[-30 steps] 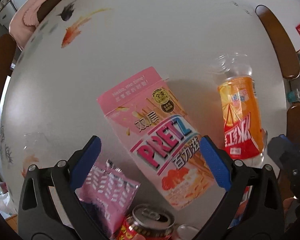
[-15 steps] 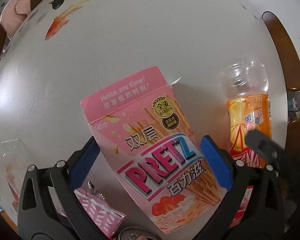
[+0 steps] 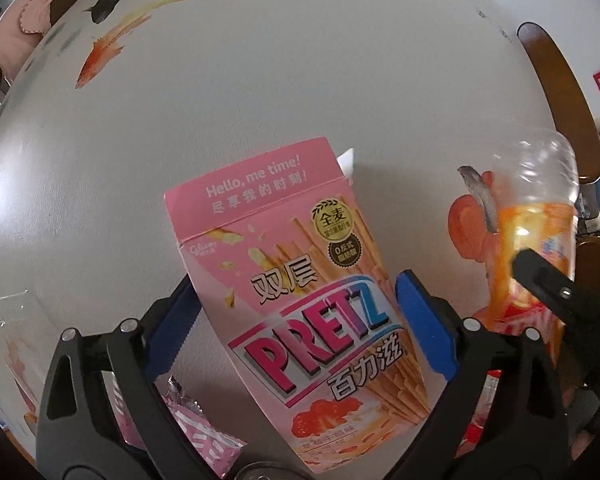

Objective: Collect trash
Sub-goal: 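Grasp the pink PRETZ box with the left gripper while the right grasps the orange bottle, then lift the PRETZ box and orange bottle and carry both over the grey bin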

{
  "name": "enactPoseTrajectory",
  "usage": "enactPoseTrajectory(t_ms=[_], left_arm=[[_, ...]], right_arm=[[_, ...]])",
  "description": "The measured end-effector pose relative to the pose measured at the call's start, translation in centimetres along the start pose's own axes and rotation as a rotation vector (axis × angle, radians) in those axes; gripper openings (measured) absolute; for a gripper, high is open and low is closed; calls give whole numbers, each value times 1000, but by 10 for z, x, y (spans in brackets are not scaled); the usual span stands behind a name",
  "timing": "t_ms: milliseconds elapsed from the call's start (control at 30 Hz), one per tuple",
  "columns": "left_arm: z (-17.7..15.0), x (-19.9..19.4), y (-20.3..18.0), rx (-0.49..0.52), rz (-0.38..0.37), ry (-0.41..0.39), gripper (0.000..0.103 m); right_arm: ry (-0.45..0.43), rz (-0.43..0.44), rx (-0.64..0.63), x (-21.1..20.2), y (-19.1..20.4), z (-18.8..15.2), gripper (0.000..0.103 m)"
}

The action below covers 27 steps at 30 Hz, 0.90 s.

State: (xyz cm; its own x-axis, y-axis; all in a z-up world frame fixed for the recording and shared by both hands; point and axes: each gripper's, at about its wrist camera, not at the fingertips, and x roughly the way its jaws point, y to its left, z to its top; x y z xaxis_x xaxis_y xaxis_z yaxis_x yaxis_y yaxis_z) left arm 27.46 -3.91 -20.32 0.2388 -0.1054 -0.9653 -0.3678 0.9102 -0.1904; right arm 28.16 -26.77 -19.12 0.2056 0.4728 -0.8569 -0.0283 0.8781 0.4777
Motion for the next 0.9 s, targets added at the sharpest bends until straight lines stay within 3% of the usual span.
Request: enactPoseTrajectory(t_ms=[67, 100, 200, 333, 400, 467, 567, 667, 800, 867, 900], left_arm=[[-3, -9, 2, -13, -8, -27, 82], [-11, -20, 1, -18, -15, -49, 63], [-5, -31, -3, 2, -35, -42, 52], [-12, -26, -4, 19, -20, -22, 53], [-16, -28, -4, 6, -5, -36, 69], [-22, -25, -5, -1, -4, -25, 73], [-30, -17, -7, -31, 35, -13, 95], [-29, -21, -8, -68, 17, 10, 96], [-37, -5, -30, -5, 78, 46, 96], [-41, -1, -34, -7, 70, 46, 93], [-44, -2, -38, 12, 108, 26, 86]], right_arm=[[-17, -3, -3, -11, -3, -2, 62], [-25, -4, -8, -16, -3, -3, 62], [-51, -11, -21, -29, -4, -6, 62], [-60, -2, -10, -34, -7, -8, 62], [-63, 9, -5, -36, -7, -10, 62], [-64, 9, -8, -37, -6, -11, 62], [-63, 19, -11, -39, -8, -11, 62], [-63, 22, -8, -40, -12, -11, 62], [-68, 26, 0, -41, -19, -11, 62], [-70, 26, 3, -41, -21, -11, 62], [-70, 27, 6, -41, -23, -11, 62]])
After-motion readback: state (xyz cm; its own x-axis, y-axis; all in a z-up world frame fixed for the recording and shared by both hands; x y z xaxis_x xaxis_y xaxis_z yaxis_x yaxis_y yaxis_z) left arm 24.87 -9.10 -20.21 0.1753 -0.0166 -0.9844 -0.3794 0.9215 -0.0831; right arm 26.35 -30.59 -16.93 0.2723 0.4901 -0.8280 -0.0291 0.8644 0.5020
